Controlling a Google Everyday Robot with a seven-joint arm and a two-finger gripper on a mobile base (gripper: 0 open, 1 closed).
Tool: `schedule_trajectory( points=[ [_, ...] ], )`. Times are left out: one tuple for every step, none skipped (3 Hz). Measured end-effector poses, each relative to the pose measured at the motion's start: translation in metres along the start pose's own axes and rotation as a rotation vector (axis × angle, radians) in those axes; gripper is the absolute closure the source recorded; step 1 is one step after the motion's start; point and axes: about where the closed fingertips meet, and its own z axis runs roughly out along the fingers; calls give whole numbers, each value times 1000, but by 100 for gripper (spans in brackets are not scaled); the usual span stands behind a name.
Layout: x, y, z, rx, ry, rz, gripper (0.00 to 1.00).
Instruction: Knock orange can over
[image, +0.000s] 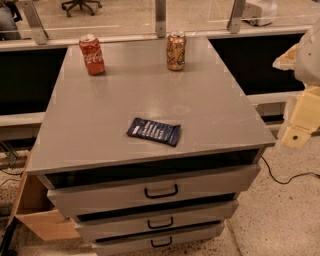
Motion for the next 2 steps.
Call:
schedule_trajectory(
  points=[
    [0,-4,0,8,-5,3,0],
    [4,-51,11,65,-62,41,0]
  ],
)
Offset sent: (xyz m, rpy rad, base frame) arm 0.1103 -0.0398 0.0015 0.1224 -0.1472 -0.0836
